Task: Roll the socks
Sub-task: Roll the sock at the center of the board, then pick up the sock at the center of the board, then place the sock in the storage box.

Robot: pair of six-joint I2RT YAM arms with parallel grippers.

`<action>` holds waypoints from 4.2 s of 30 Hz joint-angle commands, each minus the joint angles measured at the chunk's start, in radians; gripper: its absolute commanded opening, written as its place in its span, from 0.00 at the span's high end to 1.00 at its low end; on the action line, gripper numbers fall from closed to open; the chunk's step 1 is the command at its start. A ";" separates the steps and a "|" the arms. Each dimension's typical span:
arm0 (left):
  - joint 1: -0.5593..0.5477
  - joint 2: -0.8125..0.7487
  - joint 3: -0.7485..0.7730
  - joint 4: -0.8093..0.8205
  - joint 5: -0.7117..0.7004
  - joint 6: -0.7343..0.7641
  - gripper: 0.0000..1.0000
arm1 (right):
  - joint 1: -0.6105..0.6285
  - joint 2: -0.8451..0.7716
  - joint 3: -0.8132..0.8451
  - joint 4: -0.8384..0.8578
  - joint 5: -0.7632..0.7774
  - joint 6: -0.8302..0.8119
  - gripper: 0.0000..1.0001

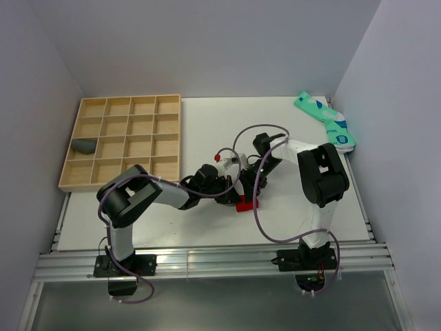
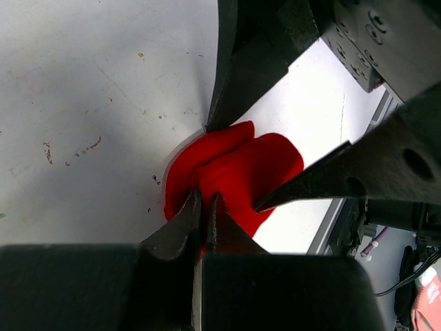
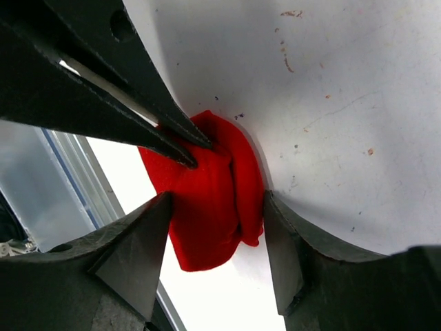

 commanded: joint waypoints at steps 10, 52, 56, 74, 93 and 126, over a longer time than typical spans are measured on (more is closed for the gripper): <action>0.011 0.024 -0.024 -0.226 -0.164 -0.006 1.00 | 0.010 0.016 -0.083 -0.063 0.108 -0.087 0.50; -0.243 -0.299 -0.266 0.004 -0.572 -0.732 0.58 | 0.005 0.064 -0.017 0.224 0.105 0.417 1.00; -0.256 -0.270 -0.251 0.056 -0.588 -0.743 0.58 | 0.002 0.062 0.009 0.241 0.062 0.456 1.00; -0.235 -0.327 -0.215 0.033 -0.725 -0.778 0.50 | -0.052 0.005 0.089 0.198 -0.137 0.510 1.00; -0.147 -0.319 -0.212 0.145 -0.701 -0.759 0.48 | -0.062 -0.124 0.138 0.115 -0.257 0.516 1.00; -0.115 -0.269 -0.203 0.297 -0.696 -0.743 0.81 | -0.055 -0.191 0.149 -0.022 -0.338 0.476 1.00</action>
